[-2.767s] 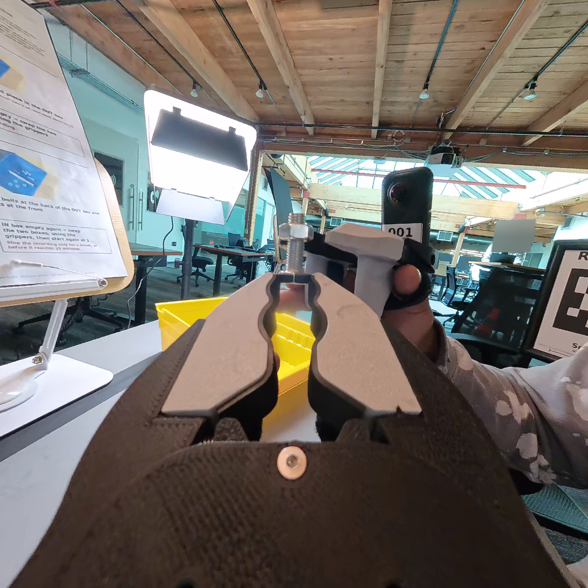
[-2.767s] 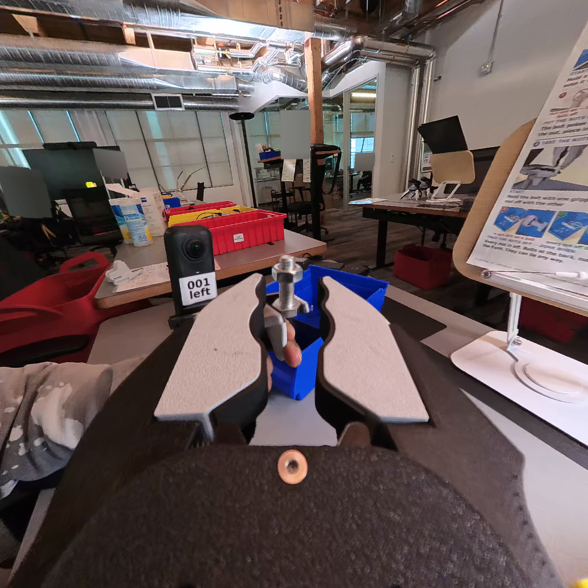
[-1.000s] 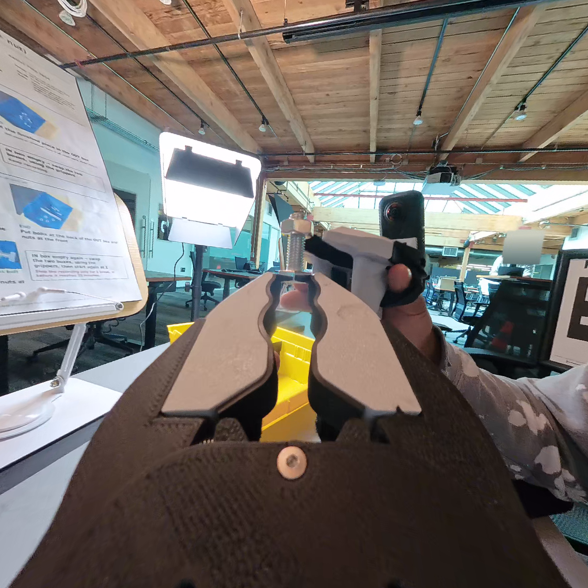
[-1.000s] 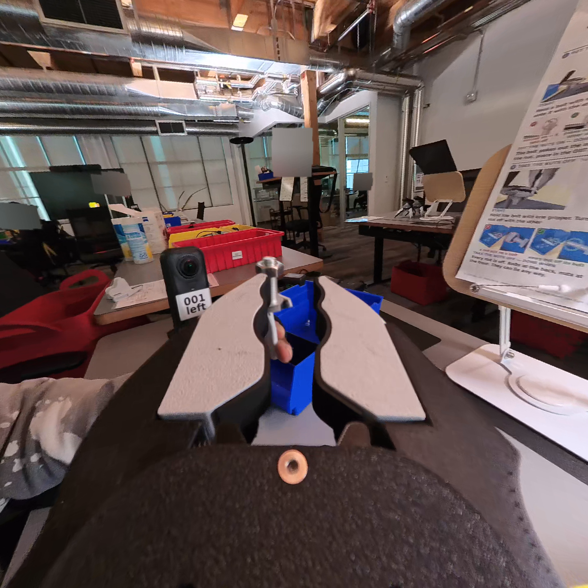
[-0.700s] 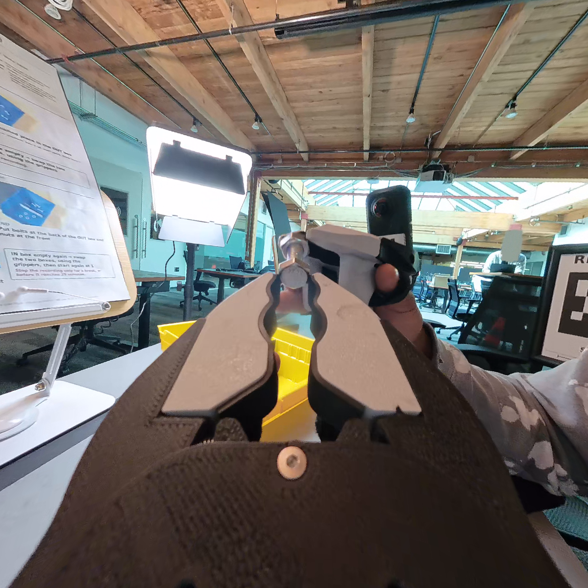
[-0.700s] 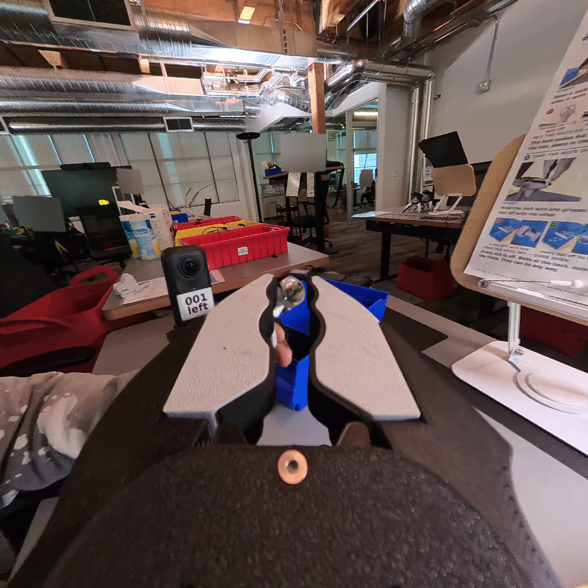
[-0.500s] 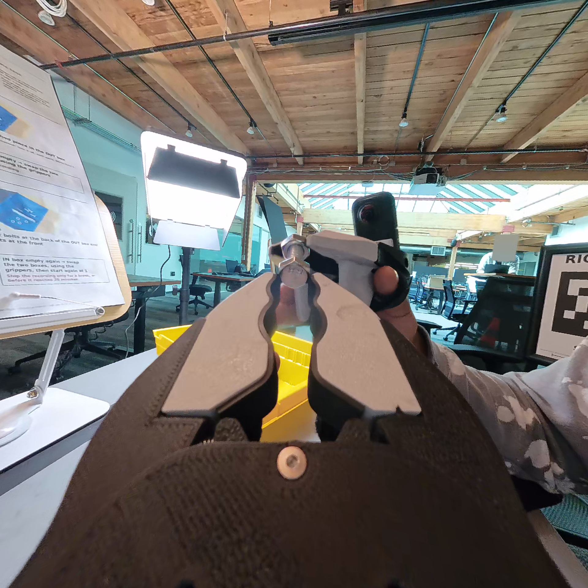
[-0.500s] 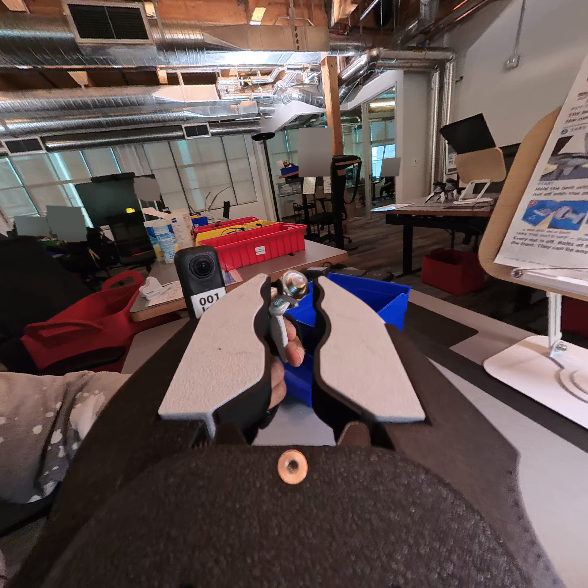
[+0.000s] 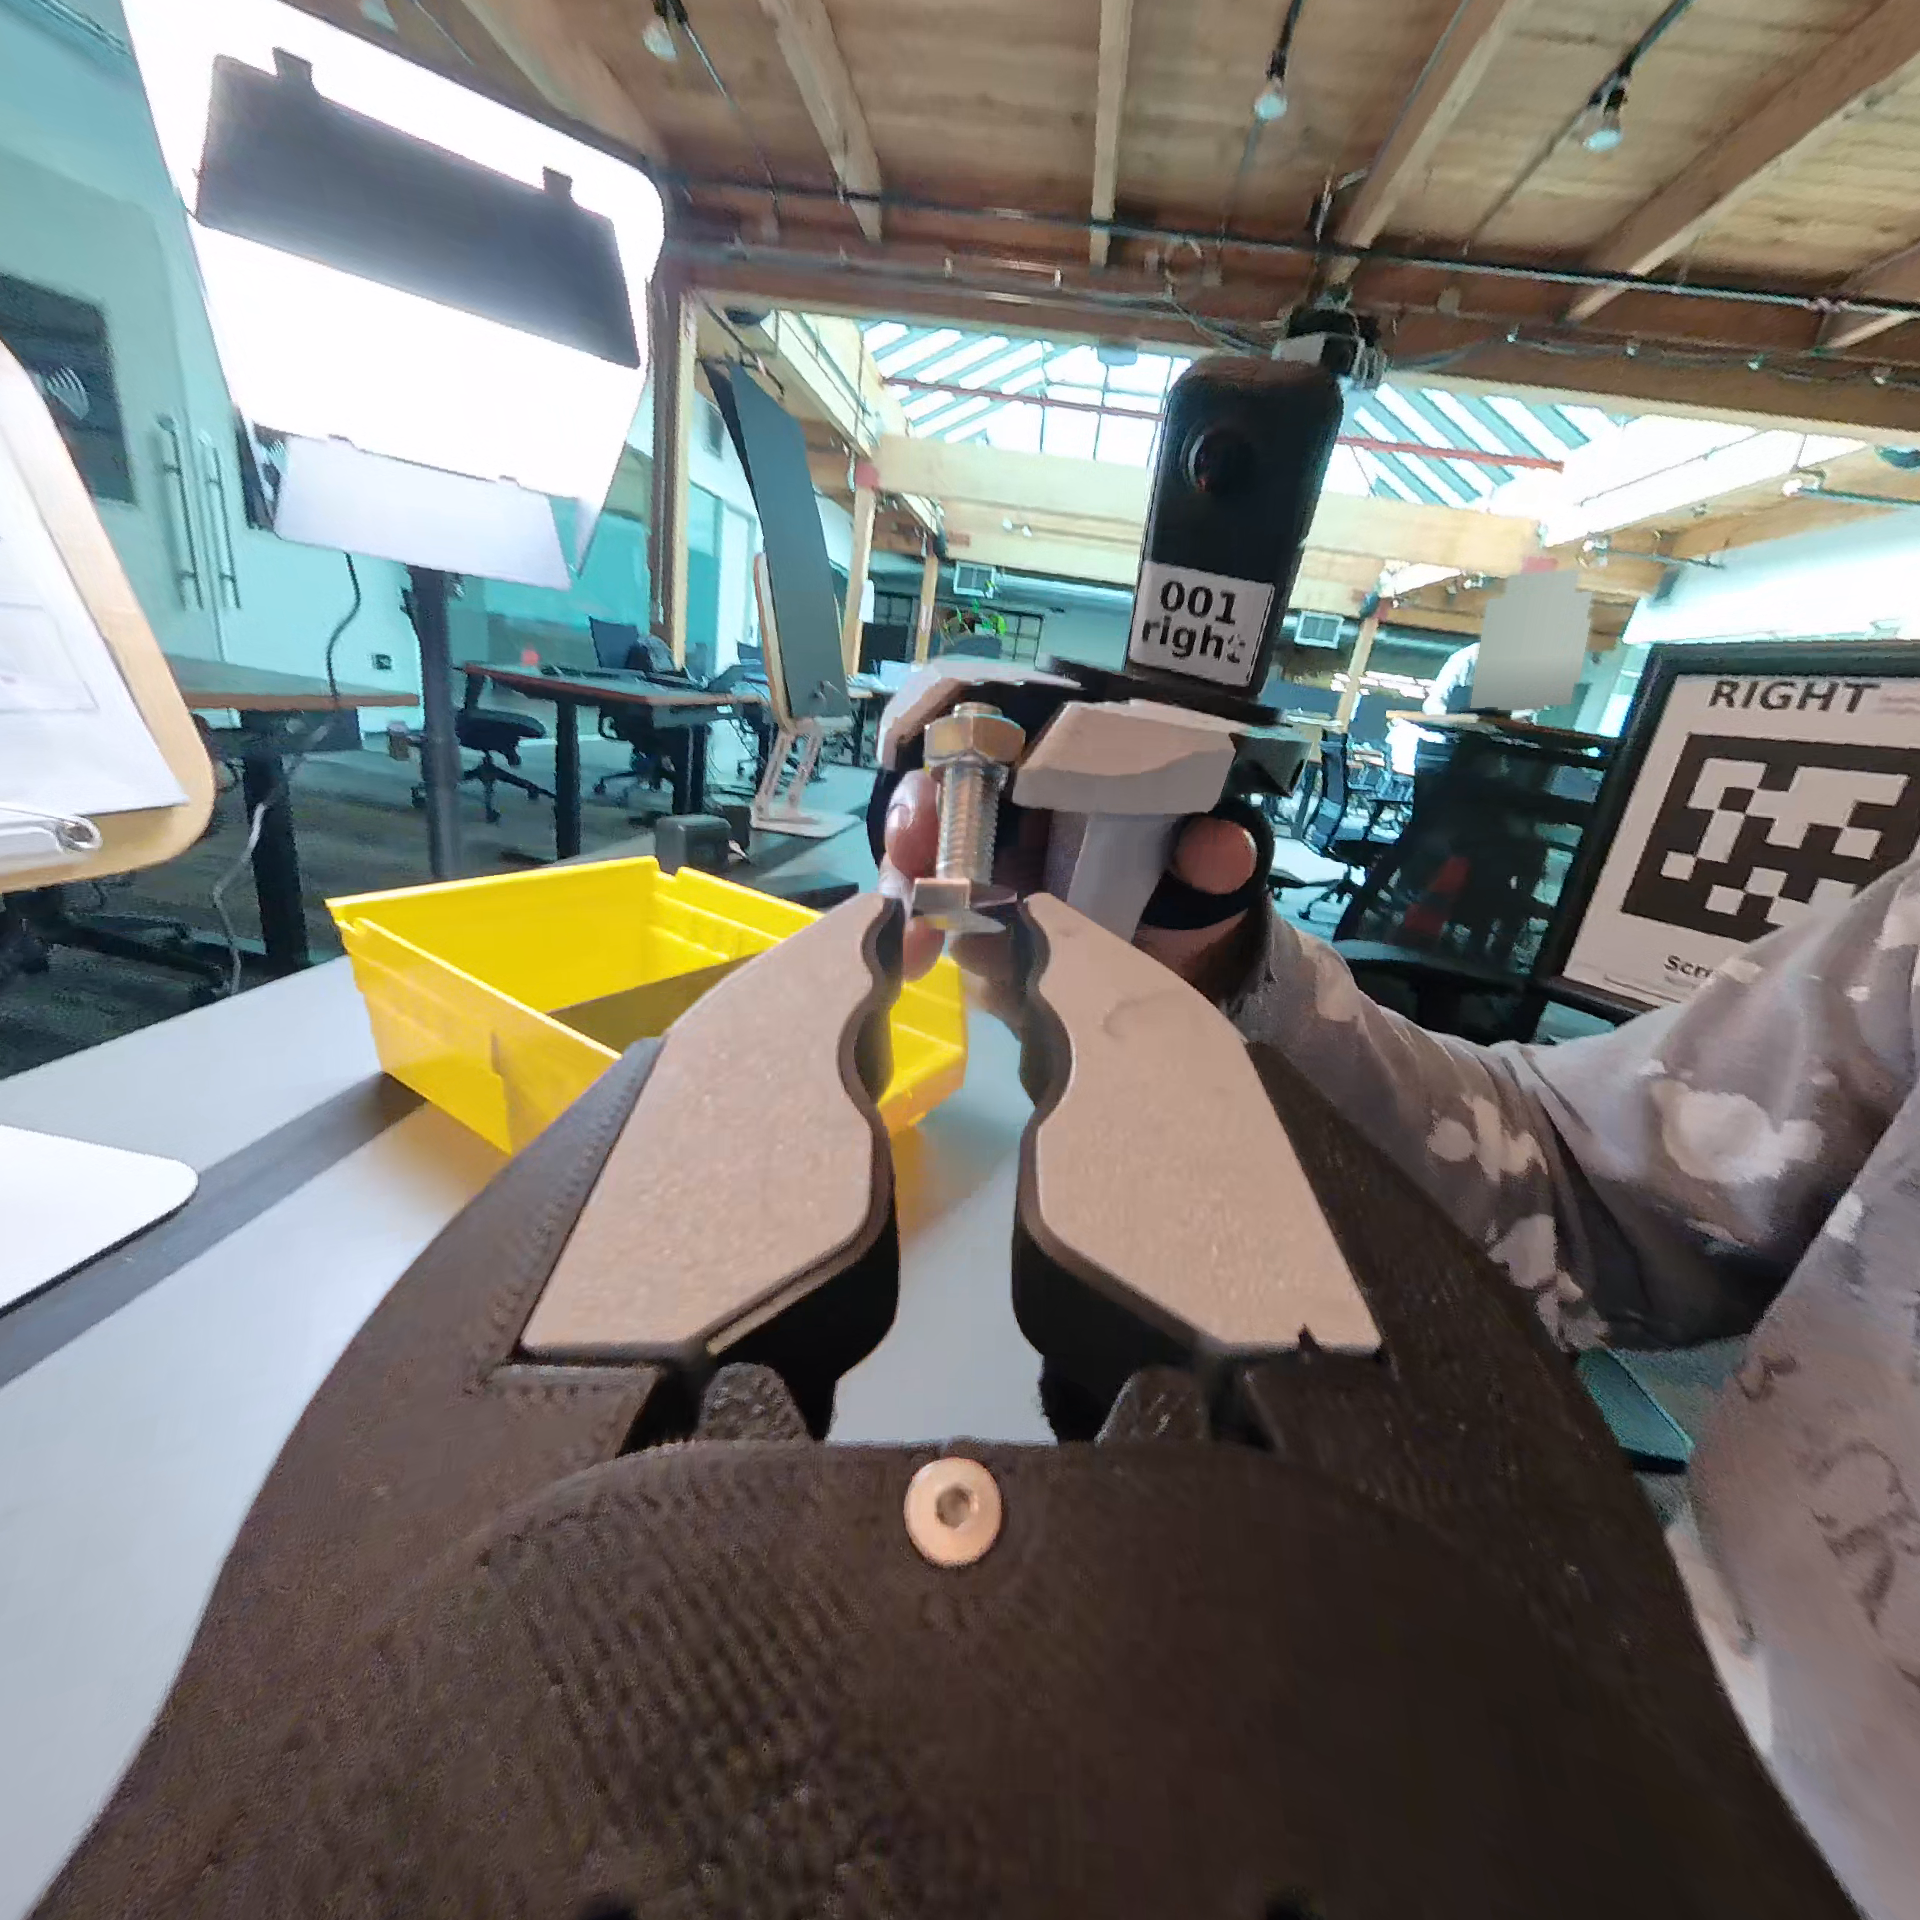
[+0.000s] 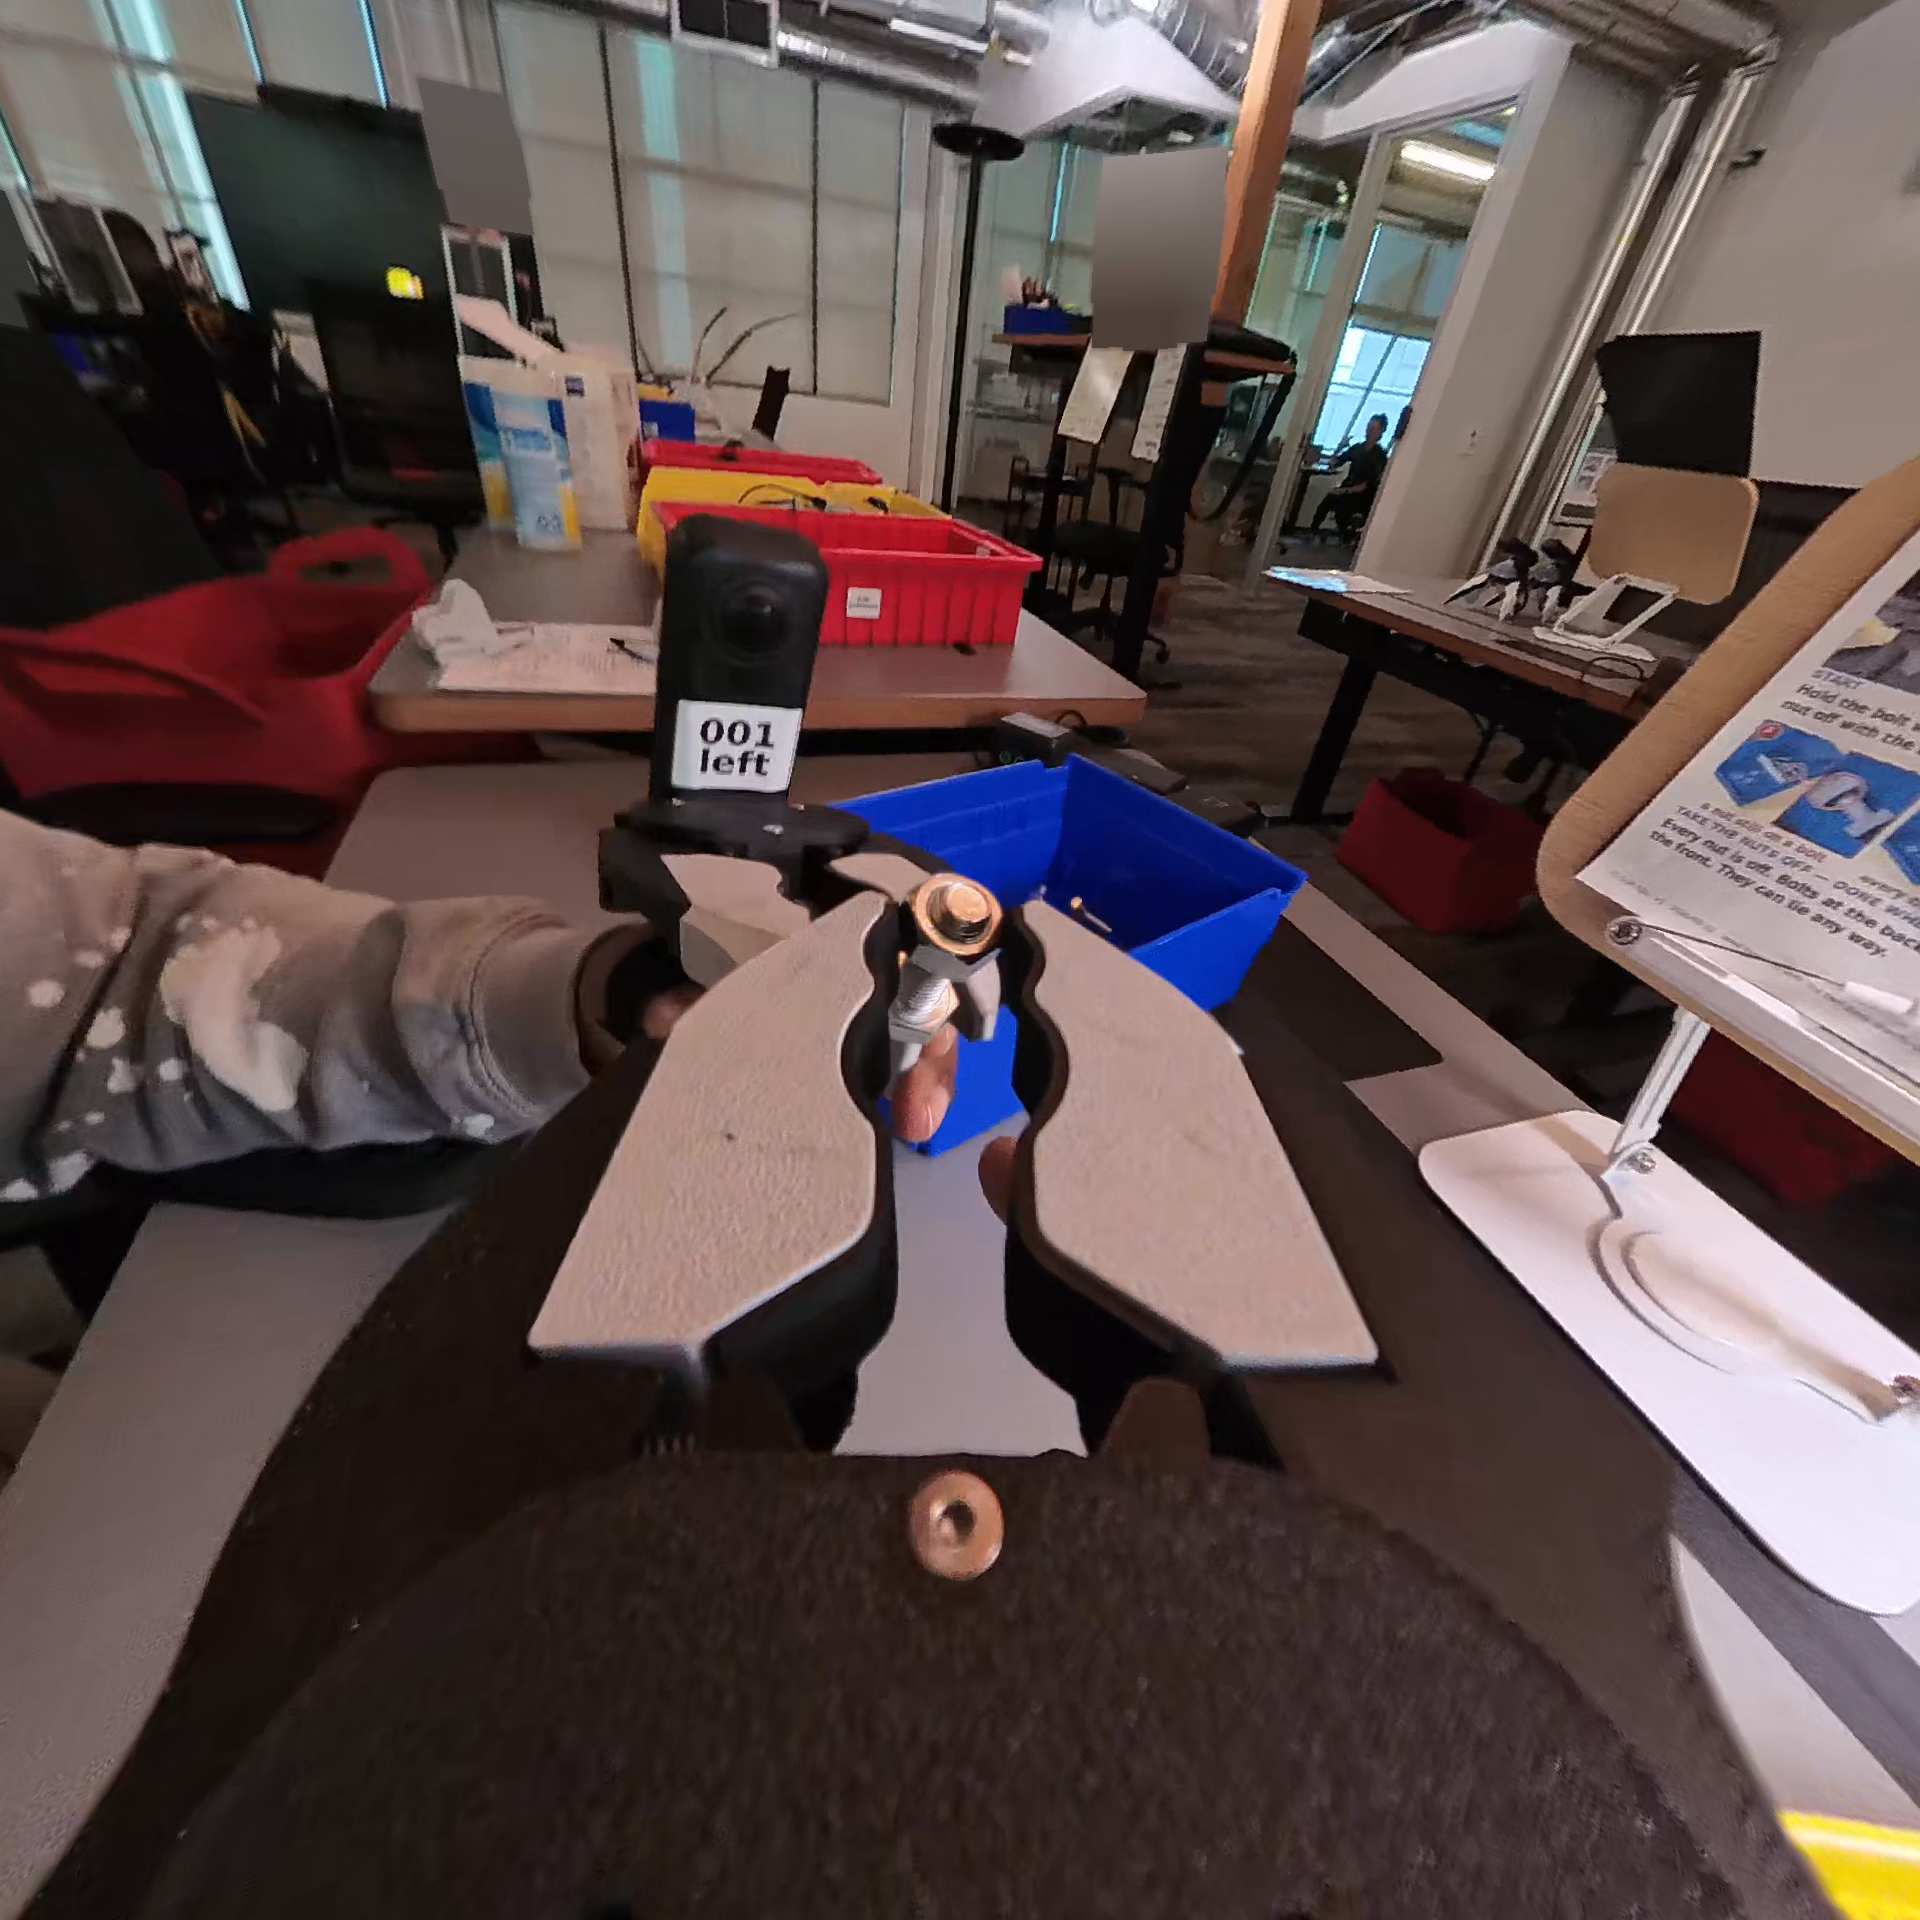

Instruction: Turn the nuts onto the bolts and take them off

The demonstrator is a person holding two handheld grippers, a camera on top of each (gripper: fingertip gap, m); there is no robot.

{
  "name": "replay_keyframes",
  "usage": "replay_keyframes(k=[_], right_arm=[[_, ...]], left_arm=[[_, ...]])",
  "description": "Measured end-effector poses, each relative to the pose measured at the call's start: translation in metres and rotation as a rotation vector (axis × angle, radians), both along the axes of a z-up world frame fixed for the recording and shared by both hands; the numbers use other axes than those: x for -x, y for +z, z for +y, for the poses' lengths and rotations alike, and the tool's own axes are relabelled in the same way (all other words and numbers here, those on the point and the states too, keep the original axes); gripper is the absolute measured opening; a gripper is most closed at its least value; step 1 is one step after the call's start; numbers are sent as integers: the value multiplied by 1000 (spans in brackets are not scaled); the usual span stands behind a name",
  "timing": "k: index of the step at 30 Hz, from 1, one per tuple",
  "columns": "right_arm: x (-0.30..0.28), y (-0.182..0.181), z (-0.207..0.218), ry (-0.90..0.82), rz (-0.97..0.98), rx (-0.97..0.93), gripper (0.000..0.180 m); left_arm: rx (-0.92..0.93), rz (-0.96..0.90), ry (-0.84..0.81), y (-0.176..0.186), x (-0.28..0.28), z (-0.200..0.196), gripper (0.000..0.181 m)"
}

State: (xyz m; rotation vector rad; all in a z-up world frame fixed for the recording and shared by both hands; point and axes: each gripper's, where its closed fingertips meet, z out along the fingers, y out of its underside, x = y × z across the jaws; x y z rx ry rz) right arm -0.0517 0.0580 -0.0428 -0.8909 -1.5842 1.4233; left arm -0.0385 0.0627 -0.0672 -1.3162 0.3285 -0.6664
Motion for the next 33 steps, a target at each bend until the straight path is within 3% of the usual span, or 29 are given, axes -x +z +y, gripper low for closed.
replay_keyframes(k=[6,23,27,31,33], right_arm=[[-3,-15,-5,24,-46,-138,19],[-6,-17,-5,42,-64,-144,19],[-1,-8,-5,32,-22,-28,19],[3,-1,-2,56,-5,136,33],[1,3,1,78,2,191,30]], left_arm=[[84,91,-37,-13,-10,2,20],[106,130,-43,-19,-13,2,20],[45,92,26,-10,-6,3,19],[-25,62,64,-1,-4,0,19],[-50,43,85,4,0,-1,19]])
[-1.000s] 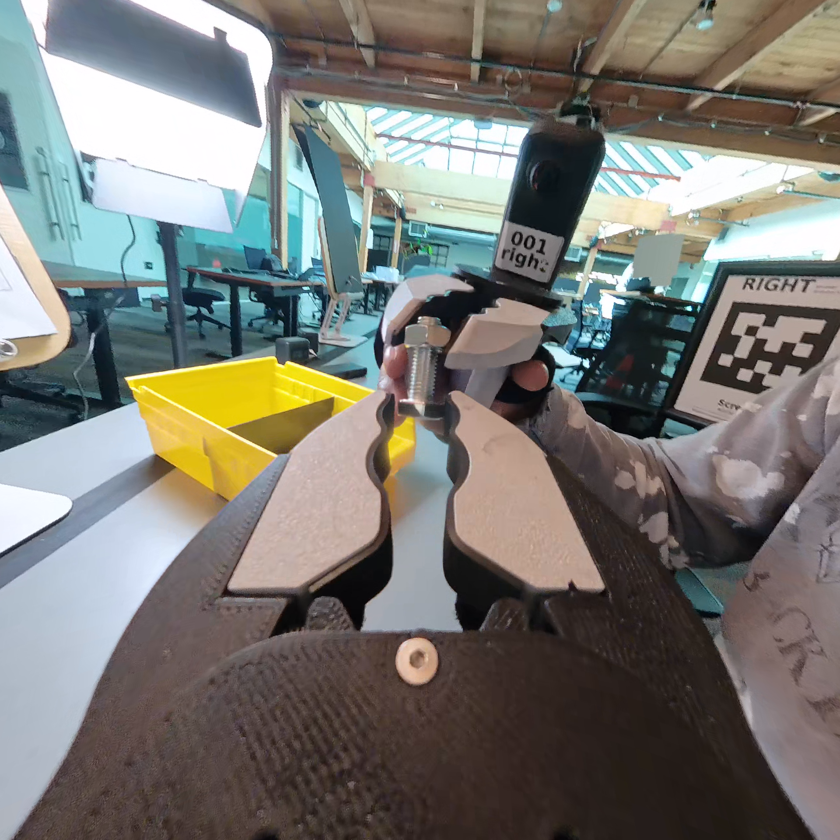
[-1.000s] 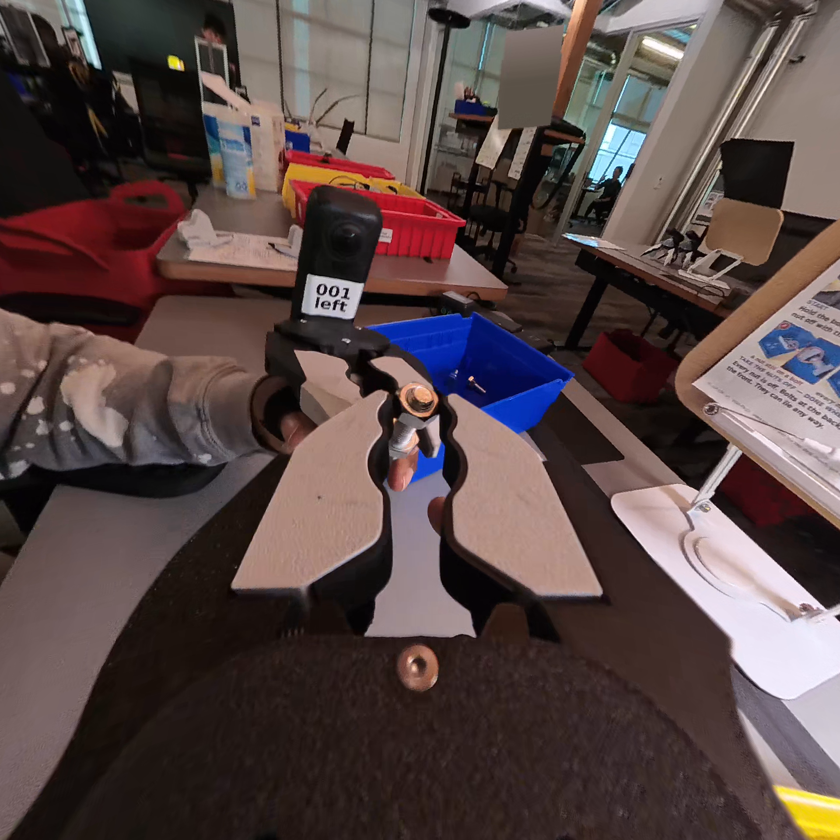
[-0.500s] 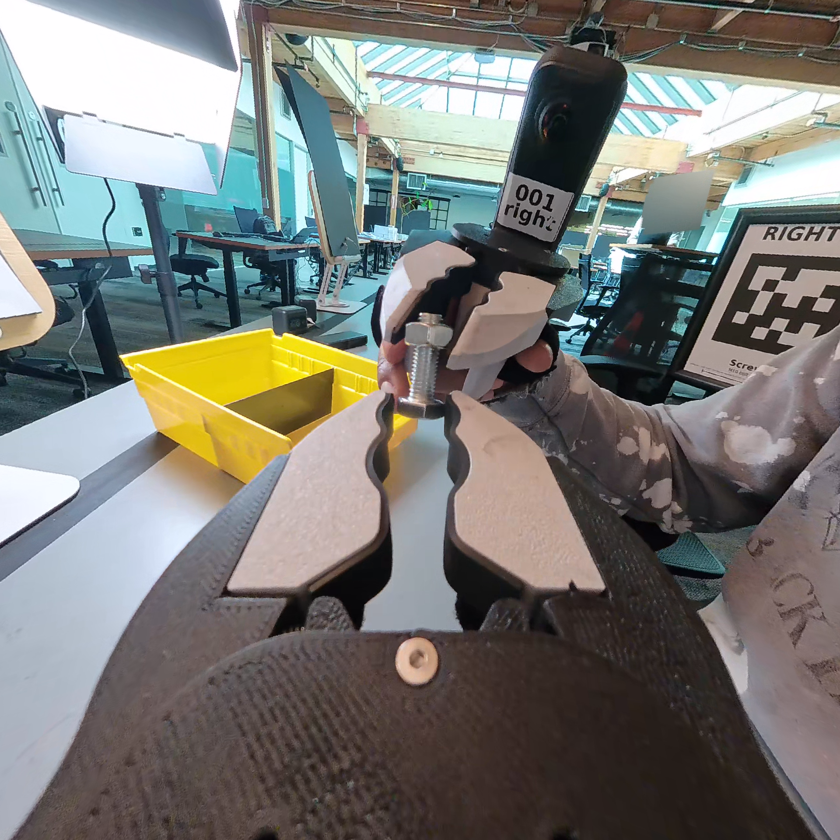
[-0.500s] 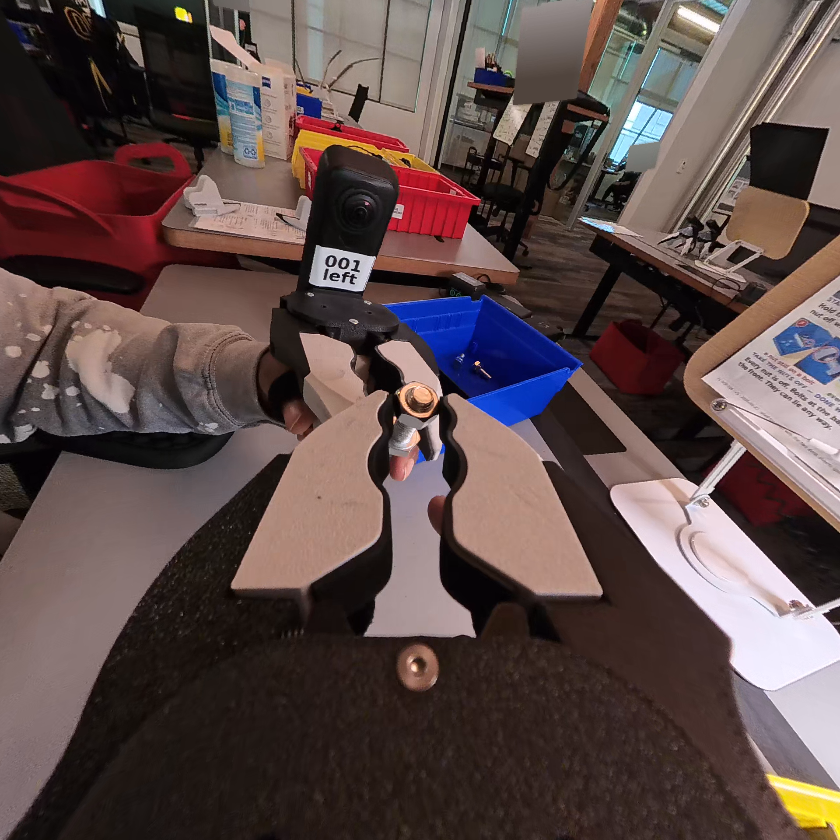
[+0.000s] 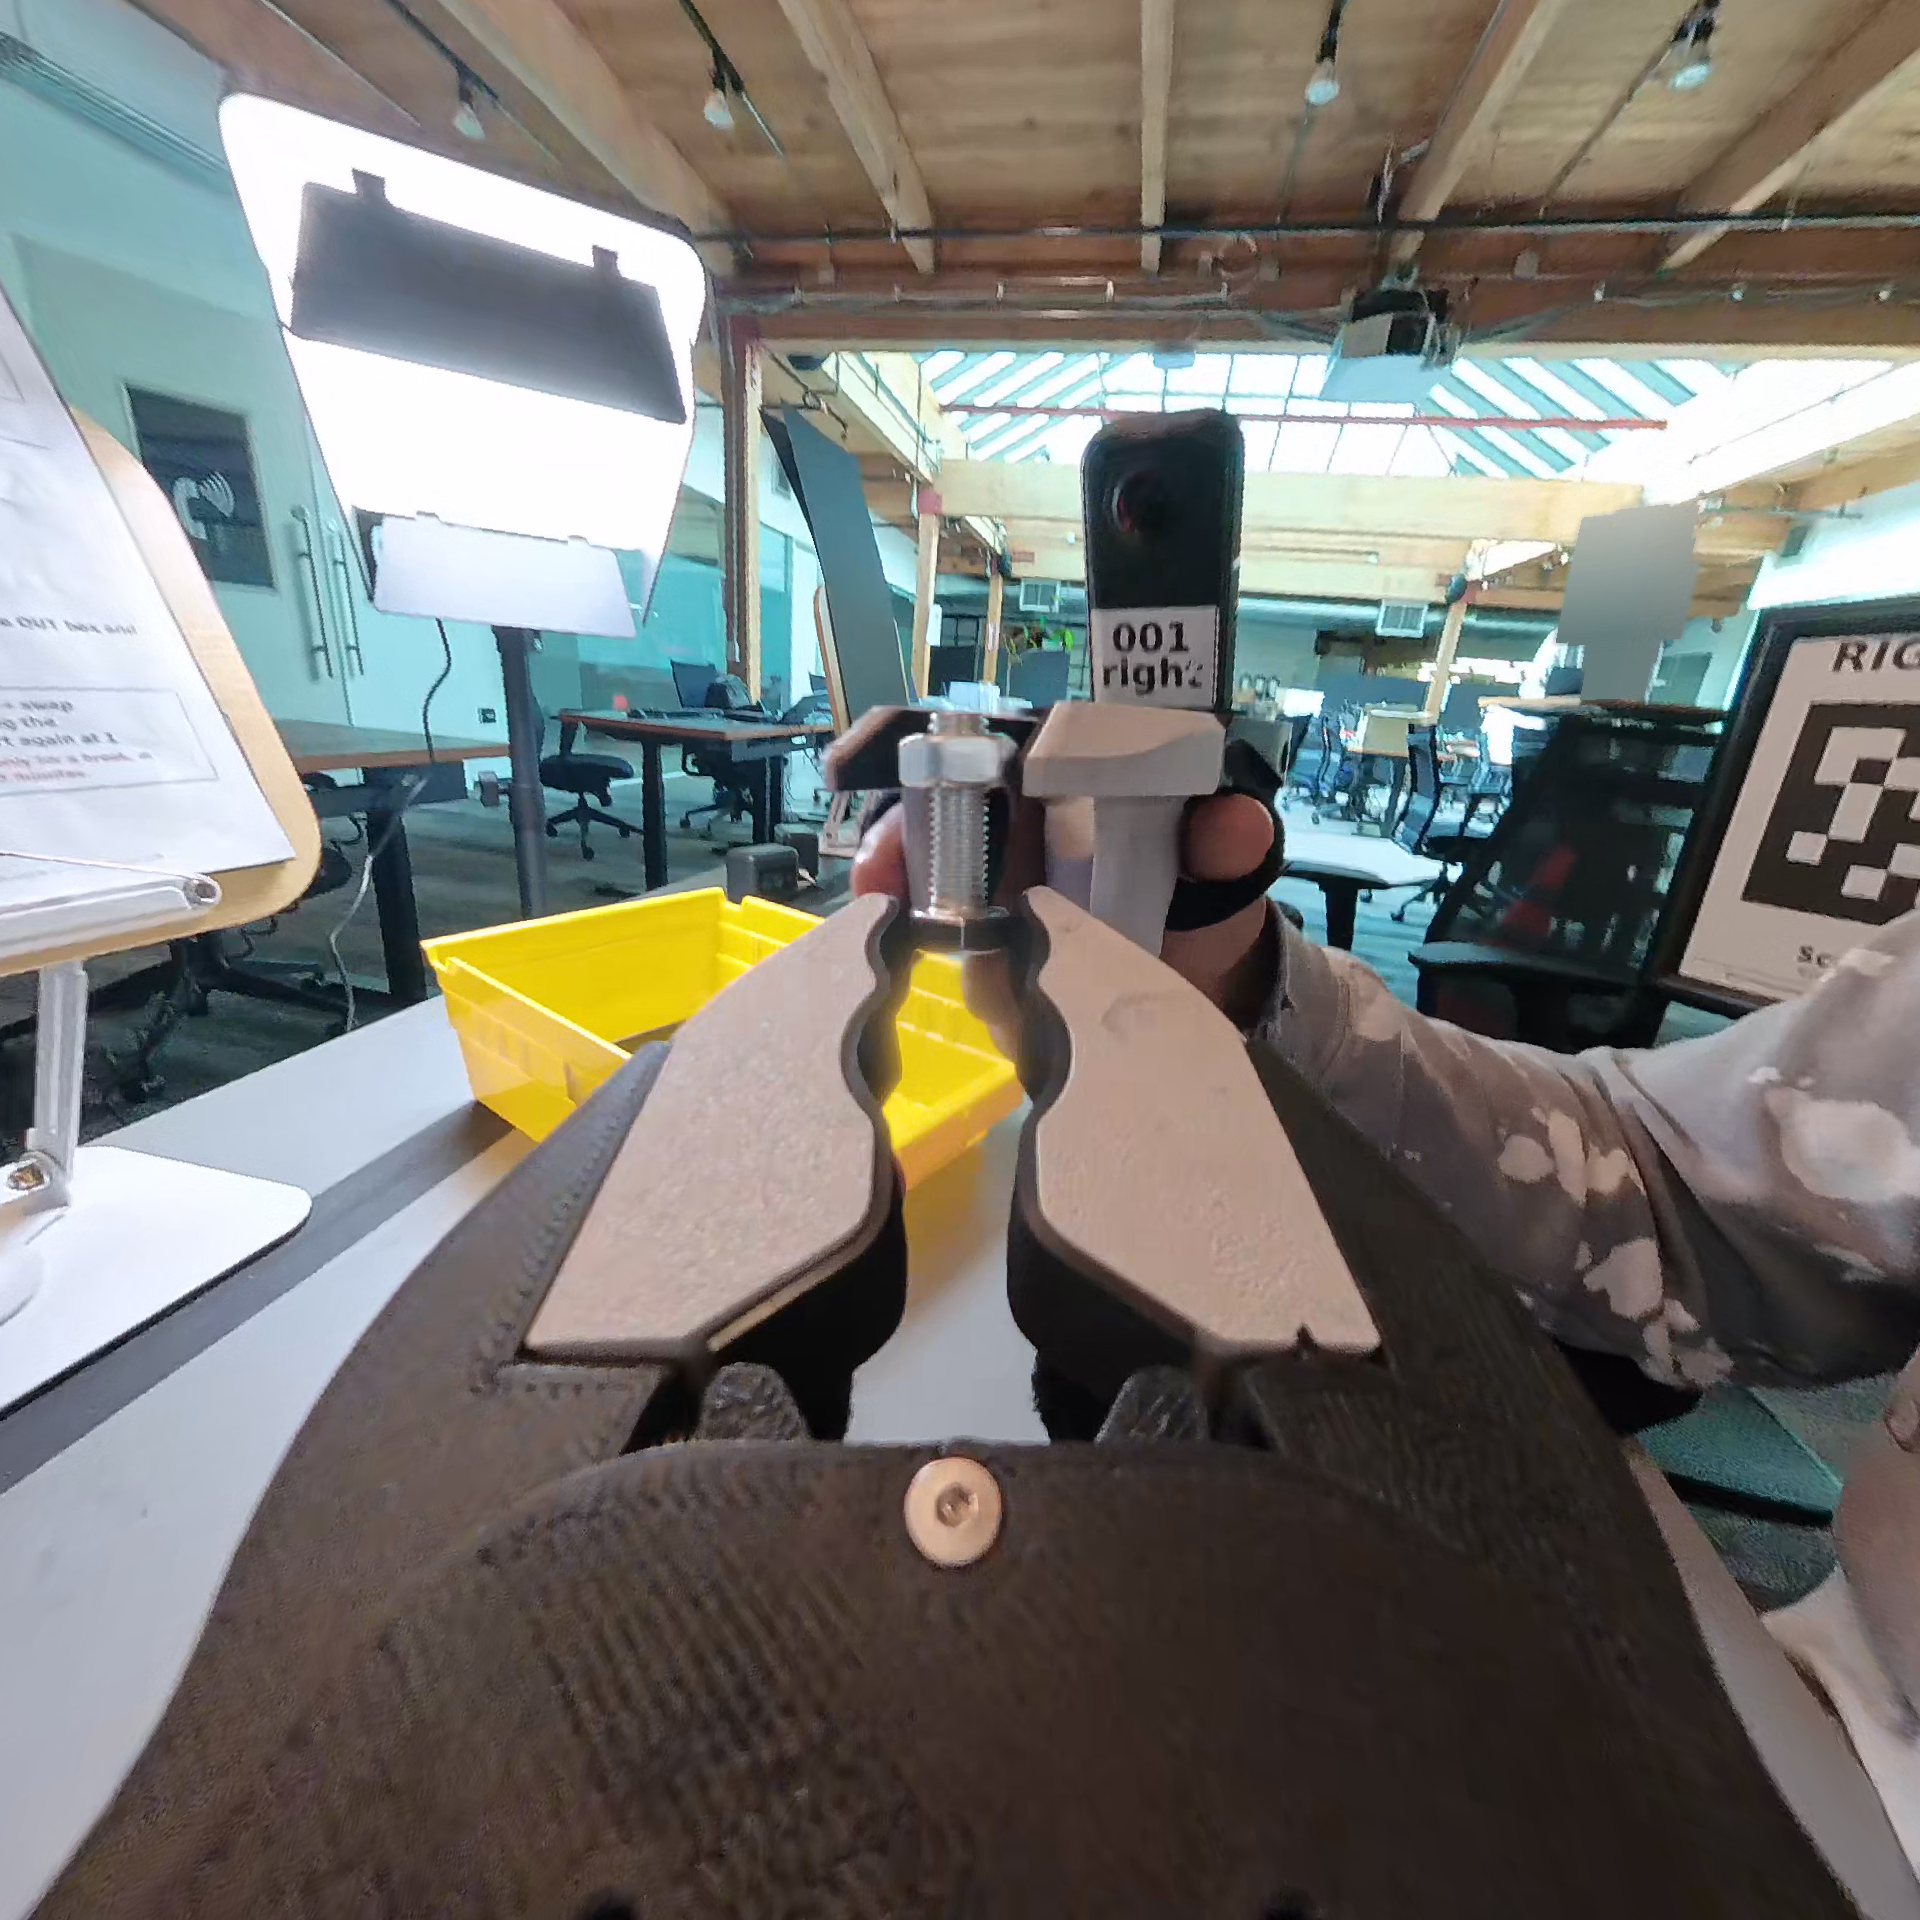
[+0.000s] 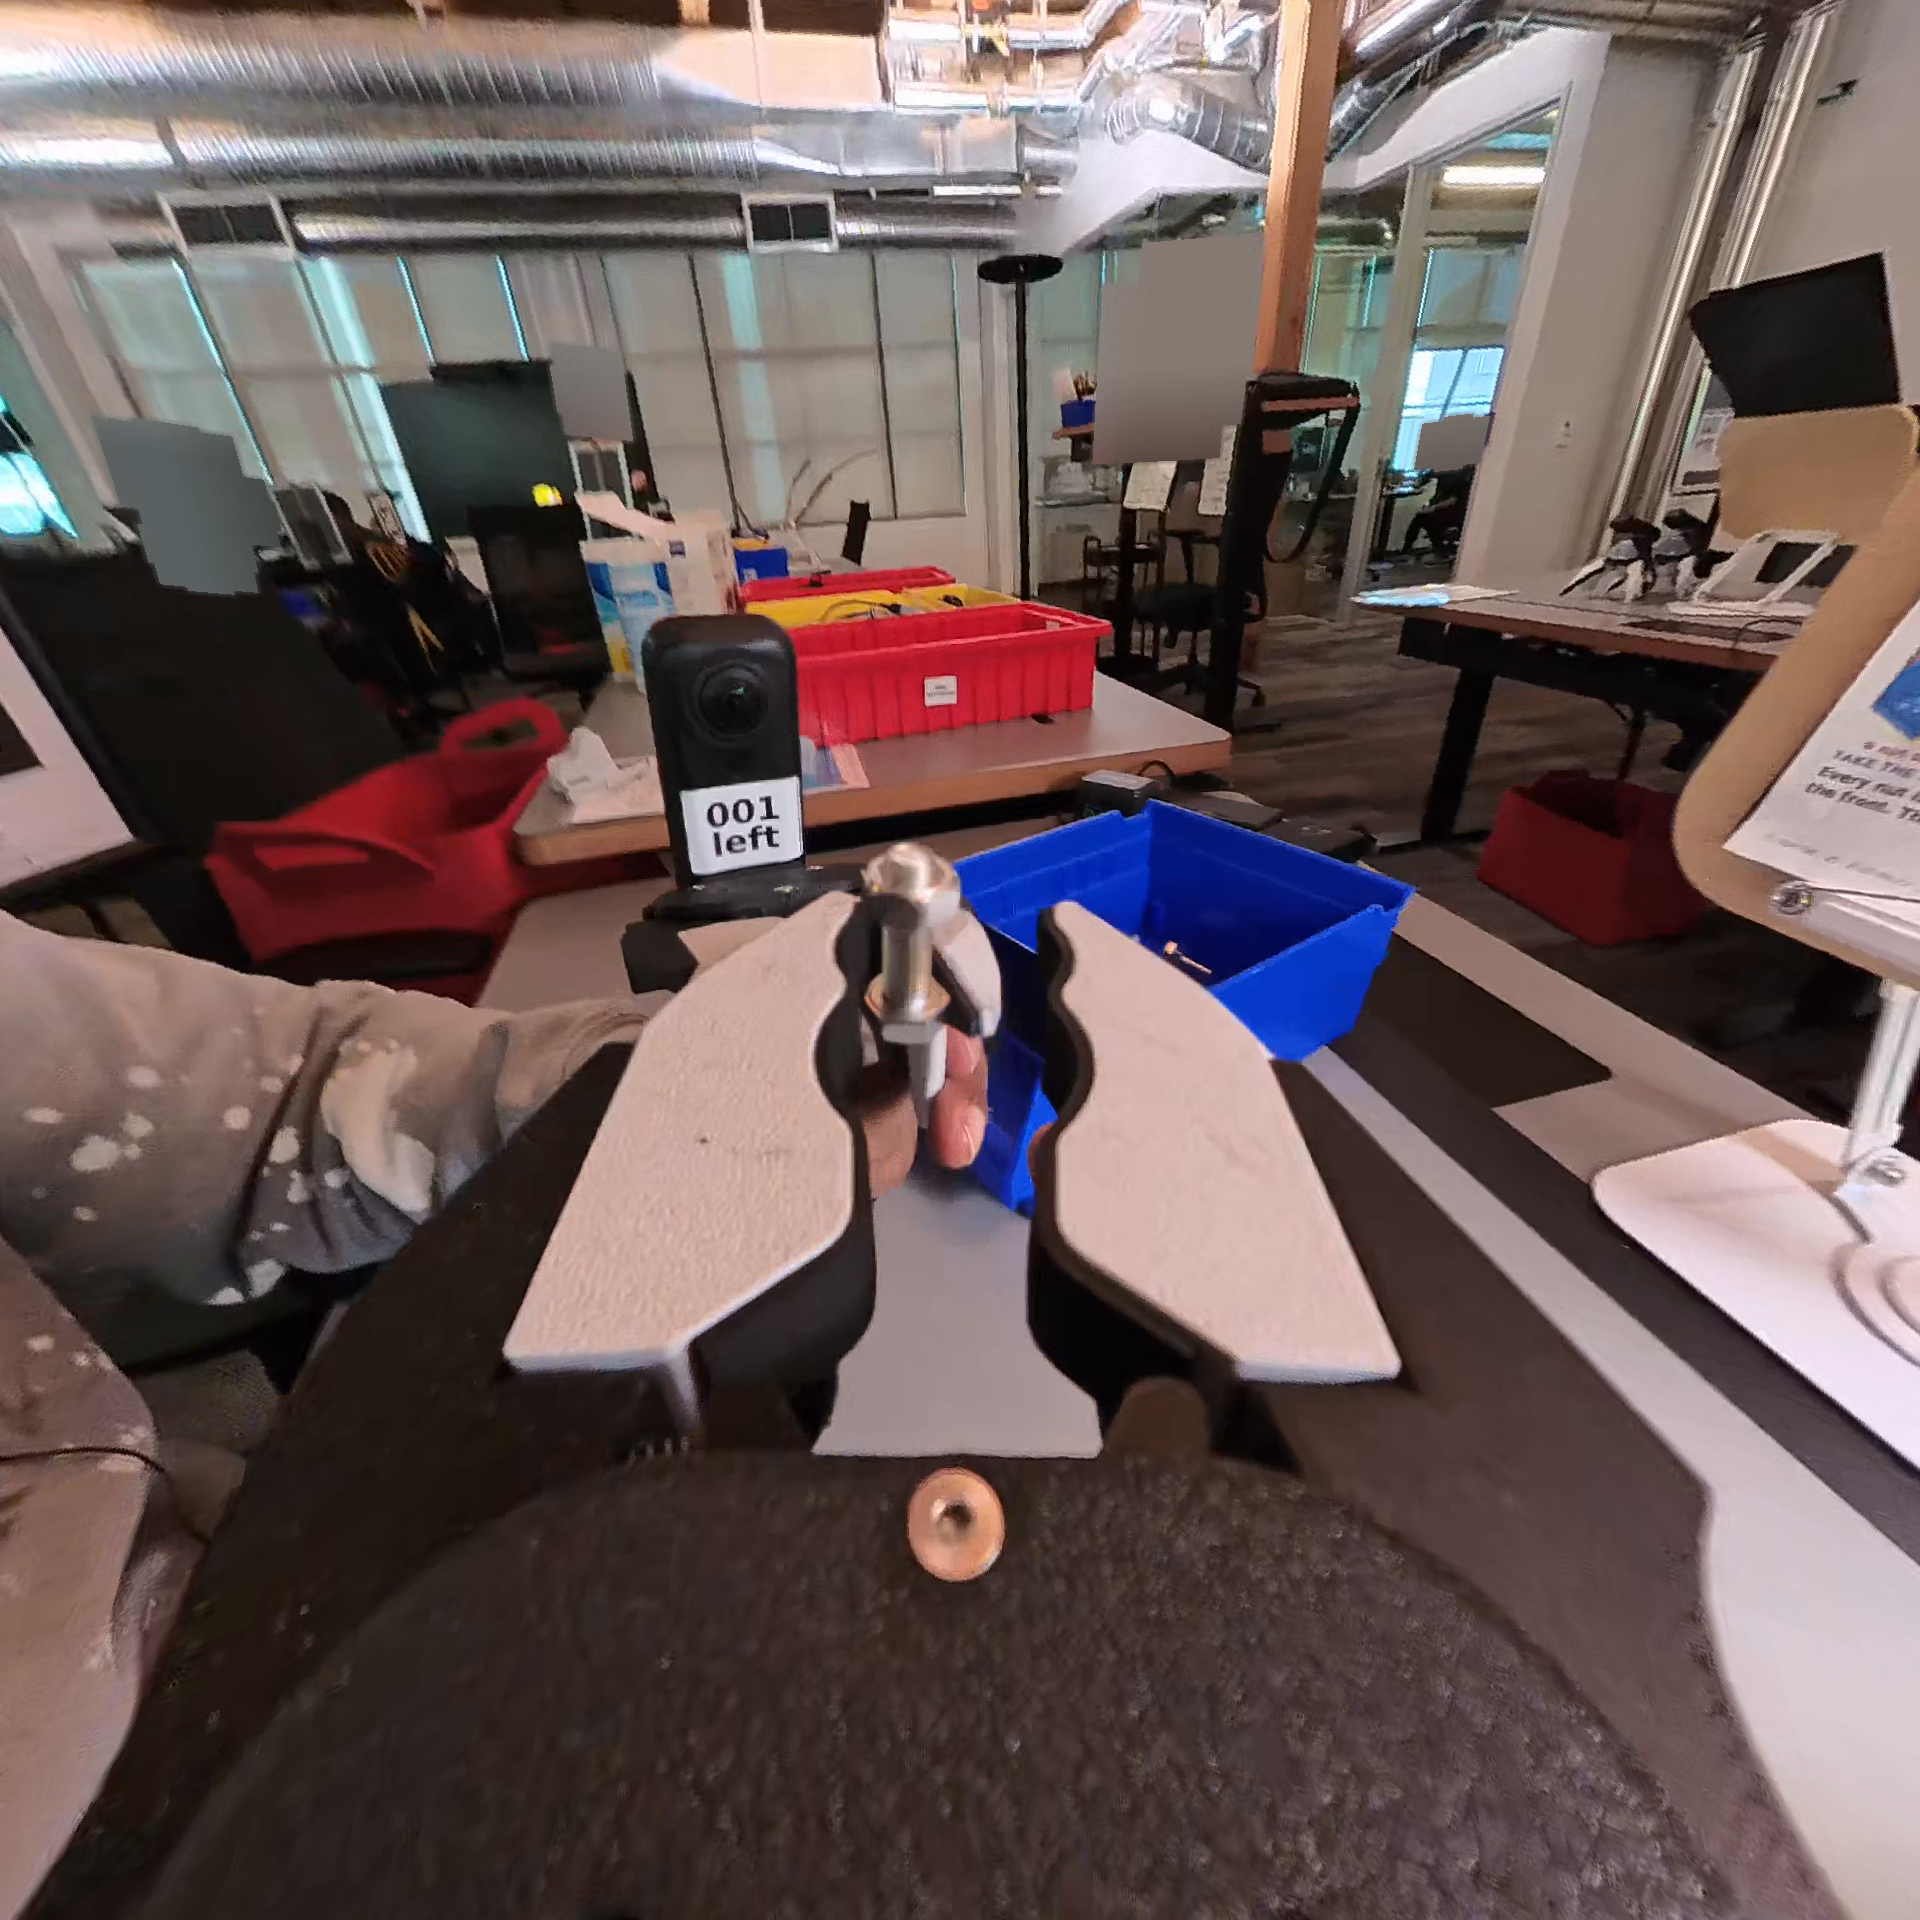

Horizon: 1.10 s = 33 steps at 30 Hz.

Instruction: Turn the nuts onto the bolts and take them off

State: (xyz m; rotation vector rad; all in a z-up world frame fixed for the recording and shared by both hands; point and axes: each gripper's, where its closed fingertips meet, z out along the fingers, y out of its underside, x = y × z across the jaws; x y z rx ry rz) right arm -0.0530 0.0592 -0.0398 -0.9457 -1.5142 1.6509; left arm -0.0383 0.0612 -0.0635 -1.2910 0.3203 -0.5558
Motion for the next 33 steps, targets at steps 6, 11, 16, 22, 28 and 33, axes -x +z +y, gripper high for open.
replay_keyframes(k=[6,11,16,22,28,33], right_arm=[[-1,11,15,-40,46,117,16],[6,5,-8,-18,28,70,28],[2,11,15,-73,55,112,9],[4,9,-3,-36,44,77,28],[4,13,20,-117,63,108,13],[3,13,1,-59,63,74,26]], left_arm=[[-29,-31,28,6,11,-2,19],[-17,-7,34,-1,6,2,19],[-50,-42,39,9,14,-4,19],[-28,-17,48,1,10,1,19],[-58,-27,45,9,13,-4,19],[-41,-16,50,4,11,0,19]])
